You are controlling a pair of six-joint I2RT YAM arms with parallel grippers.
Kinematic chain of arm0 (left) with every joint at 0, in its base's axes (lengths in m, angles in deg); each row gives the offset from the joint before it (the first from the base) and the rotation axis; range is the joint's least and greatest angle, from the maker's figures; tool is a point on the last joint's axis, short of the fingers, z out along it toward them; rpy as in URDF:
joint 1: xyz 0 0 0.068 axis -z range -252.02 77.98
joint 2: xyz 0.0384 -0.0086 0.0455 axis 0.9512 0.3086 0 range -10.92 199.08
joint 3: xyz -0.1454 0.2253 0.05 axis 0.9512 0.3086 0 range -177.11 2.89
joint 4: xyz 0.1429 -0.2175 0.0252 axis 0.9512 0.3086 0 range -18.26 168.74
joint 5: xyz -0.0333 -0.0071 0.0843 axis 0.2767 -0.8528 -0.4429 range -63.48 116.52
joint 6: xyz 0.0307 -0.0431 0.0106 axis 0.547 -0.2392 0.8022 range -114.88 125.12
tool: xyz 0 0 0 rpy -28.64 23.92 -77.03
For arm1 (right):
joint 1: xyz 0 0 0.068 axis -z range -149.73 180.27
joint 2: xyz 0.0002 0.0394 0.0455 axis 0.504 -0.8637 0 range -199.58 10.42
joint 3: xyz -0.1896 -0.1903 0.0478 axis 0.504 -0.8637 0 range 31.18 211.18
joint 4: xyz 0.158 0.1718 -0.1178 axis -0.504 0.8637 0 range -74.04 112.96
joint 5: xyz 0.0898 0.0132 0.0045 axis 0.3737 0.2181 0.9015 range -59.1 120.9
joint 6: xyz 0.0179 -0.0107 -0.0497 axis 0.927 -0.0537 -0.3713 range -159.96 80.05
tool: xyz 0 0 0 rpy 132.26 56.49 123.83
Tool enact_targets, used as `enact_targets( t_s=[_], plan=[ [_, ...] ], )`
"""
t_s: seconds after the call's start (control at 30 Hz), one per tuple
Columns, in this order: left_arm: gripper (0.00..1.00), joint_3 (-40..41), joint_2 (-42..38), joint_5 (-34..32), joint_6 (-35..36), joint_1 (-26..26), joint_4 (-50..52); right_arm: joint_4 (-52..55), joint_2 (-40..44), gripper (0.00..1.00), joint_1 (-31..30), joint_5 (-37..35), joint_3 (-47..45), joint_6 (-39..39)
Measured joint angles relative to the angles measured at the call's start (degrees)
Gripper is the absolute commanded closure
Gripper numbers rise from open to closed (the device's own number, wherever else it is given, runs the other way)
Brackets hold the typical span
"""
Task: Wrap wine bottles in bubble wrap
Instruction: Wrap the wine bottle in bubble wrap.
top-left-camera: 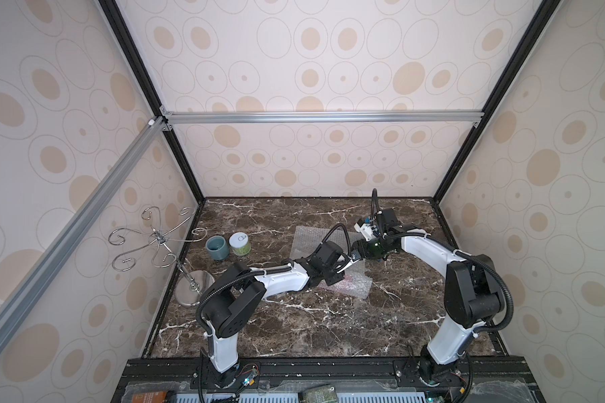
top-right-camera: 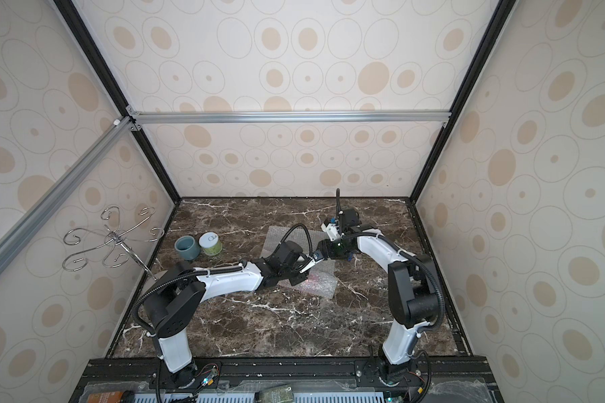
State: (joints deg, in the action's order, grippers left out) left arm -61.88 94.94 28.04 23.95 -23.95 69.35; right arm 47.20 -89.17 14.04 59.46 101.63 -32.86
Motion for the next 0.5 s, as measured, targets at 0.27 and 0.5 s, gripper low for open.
enact_targets(
  t_s=[0.27,0.5],
  plan=[
    [0.78,1.68,0.66,-1.88,-3.04,-2.60,2.49,-4.66,13.14,0.32,4.35,7.23,-13.81,5.81],
    [0.79,2.84,0.09,-1.77,-4.72,-2.82,1.27,-16.61,17.20,0.31,5.42,13.07,-25.88,13.66]
  ],
)
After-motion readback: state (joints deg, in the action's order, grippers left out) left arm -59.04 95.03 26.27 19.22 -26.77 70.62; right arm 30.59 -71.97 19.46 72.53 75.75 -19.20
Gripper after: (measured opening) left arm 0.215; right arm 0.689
